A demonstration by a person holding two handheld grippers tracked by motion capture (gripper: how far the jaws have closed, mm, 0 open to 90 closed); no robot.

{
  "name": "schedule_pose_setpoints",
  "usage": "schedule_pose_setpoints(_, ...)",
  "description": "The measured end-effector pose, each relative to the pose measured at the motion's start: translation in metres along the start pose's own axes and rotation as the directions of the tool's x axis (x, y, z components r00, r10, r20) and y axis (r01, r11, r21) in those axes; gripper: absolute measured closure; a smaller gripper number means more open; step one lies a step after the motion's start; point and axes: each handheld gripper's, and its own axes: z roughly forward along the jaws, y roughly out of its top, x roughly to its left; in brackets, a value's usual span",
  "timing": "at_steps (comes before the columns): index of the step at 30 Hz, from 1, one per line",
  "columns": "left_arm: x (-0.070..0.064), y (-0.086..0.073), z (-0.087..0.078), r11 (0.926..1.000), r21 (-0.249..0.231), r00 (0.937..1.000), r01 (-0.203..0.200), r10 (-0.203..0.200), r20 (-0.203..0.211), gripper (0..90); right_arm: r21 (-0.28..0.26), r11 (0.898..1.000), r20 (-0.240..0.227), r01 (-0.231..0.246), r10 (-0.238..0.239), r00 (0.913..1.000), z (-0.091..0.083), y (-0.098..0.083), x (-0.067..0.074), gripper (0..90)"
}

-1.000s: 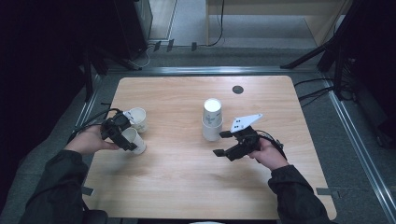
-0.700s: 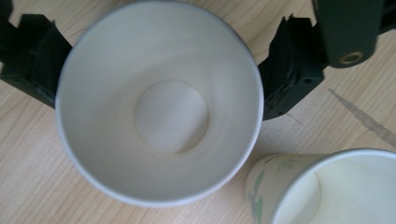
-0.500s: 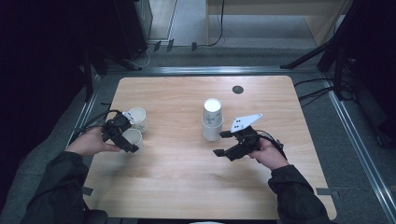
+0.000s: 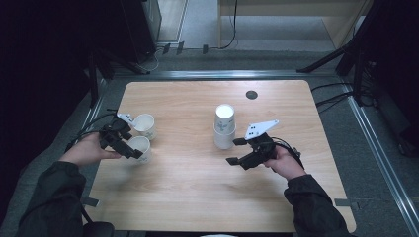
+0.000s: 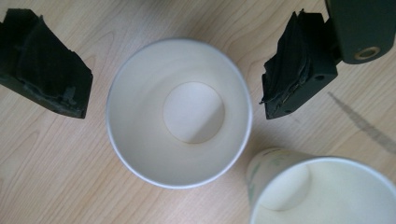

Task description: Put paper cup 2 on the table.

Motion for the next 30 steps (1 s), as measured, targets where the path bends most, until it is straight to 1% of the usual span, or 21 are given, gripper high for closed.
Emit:
schedule_pose_setpoints(2,0.001,-0.004,-0.010,0.9993,-0.038,0.9999,0.008,-0.008,0.007,8.9,0.000,1.000,0.002,0.000,0.000,1.0000,0.000,0.000,0.000,24.2)
schedule_pose_setpoints(3,0.001,-0.004,-0.010,0.9993,-0.038,0.9999,0.008,-0.008,0.007,8.9,0.000,1.000,0.002,0.000,0.000,1.0000,0.000,0.000,0.000,24.2)
schedule_pose_setpoints(5,0.001,-0.007,-0.020,0.9964,-0.082,0.9997,0.018,-0.016,0.020,8.9,0.003,1.000,0.003,-0.005,0.005,1.0000,0.000,0.000,0.000,24.1)
schedule_pose_setpoints(6,0.001,-0.007,-0.020,0.9964,-0.082,0.9997,0.018,-0.016,0.020,8.9,0.002,1.000,0.003,-0.003,0.003,1.0000,0.000,0.000,0.000,24.2)
schedule_pose_setpoints(7,0.001,-0.007,-0.023,0.9952,-0.095,0.9995,0.022,-0.020,0.026,8.9,0.002,1.000,0.003,-0.003,0.003,1.0000,0.000,0.000,0.000,24.2)
schedule_pose_setpoints(9,0.001,-0.006,-0.029,0.9908,-0.132,0.9989,0.030,-0.024,0.041,9.0,0.000,1.000,0.004,-0.003,0.003,1.0000,-0.001,0.000,0.000,24.2)
schedule_pose_setpoints(10,-0.001,-0.003,-0.034,0.9851,-0.168,0.9980,0.037,-0.028,0.056,9.0,0.000,1.000,0.003,-0.004,0.004,1.0000,-0.001,0.000,0.000,24.2)
schedule_pose_setpoints(11,-0.001,-0.003,-0.034,0.9851,-0.168,0.9980,0.037,-0.028,0.056,9.1,0.000,1.000,0.003,-0.004,0.004,1.0000,-0.001,0.000,0.000,24.2)
schedule_pose_setpoints(12,-0.003,0.001,-0.037,0.9830,-0.181,0.9979,0.033,-0.022,0.061,9.1,-0.003,1.000,0.005,0.002,-0.002,1.0000,-0.001,0.000,-0.001,24.2)
schedule_pose_setpoints(14,-0.004,0.003,-0.037,0.9826,-0.183,0.9979,0.032,-0.021,0.061,9.1,-0.001,1.000,0.003,-0.001,0.001,1.0000,-0.001,0.000,0.000,24.2)
schedule_pose_setpoints(16,-0.009,0.011,-0.038,0.9798,-0.199,0.9977,0.019,-0.006,0.067,9.1,0.001,1.000,0.003,0.001,-0.001,1.0000,-0.001,0.000,0.000,24.2)
schedule_pose_setpoints(18,-0.010,0.014,-0.038,0.9786,-0.205,0.9976,0.015,-0.001,0.069,9.1,0.000,1.000,0.005,0.004,-0.004,1.0000,-0.001,0.000,0.000,24.2)
schedule_pose_setpoints(19,-0.013,0.020,-0.037,0.9770,-0.213,0.9977,0.009,0.005,0.068,9.1,0.000,1.000,0.005,0.003,-0.003,1.0000,-0.001,0.000,-0.001,24.2)
schedule_pose_setpoints(21,-0.014,0.023,-0.037,0.9755,-0.220,0.9978,0.007,0.008,0.067,9.2,0.001,1.000,0.003,0.002,-0.002,1.0000,-0.001,0.000,-0.001,24.2)
schedule_pose_setpoints(22,-0.017,0.028,-0.036,0.9716,-0.237,0.9984,0.004,0.009,0.056,9.8,0.000,1.000,0.000,0.001,-0.001,1.0000,-0.002,0.000,-0.001,24.2)
schedule_pose_setpoints(23,-0.017,0.028,-0.036,0.9716,-0.237,0.9984,0.004,0.009,0.056,11.0,0.000,1.000,0.000,0.001,-0.001,1.0000,-0.002,0.000,-0.001,24.2)
schedule_pose_setpoints(24,-0.019,0.034,-0.035,0.9663,-0.257,0.9975,0.011,0.008,0.071,12.2,-0.001,1.000,-0.004,0.005,-0.005,1.0000,-0.002,0.000,-0.001,24.2)
schedule_pose_setpoints(25,-0.019,0.034,-0.035,0.9663,-0.257,0.9975,0.011,0.008,0.071,12.2,-0.001,1.000,-0.004,0.005,-0.005,1.0000,-0.002,0.000,-0.001,24.2)
schedule_pose_setpoints(26,-0.023,0.040,-0.033,0.9614,-0.275,0.9963,0.009,0.015,0.084,12.2,-0.001,1.000,-0.004,0.007,-0.007,1.0000,-0.002,0.000,-0.001,24.2)
schedule_pose_setpoints(28,-0.027,0.046,-0.030,0.9582,-0.286,0.9949,0.008,0.021,0.098,12.2,0.002,1.000,-0.007,0.003,-0.003,1.0000,-0.002,0.000,0.000,24.2)
schedule_pose_setpoints(30,-0.029,0.050,-0.028,0.9579,-0.287,0.9940,0.003,0.028,0.106,12.2,0.002,1.000,-0.007,0.005,-0.005,1.0000,-0.003,0.000,0.000,24.2)
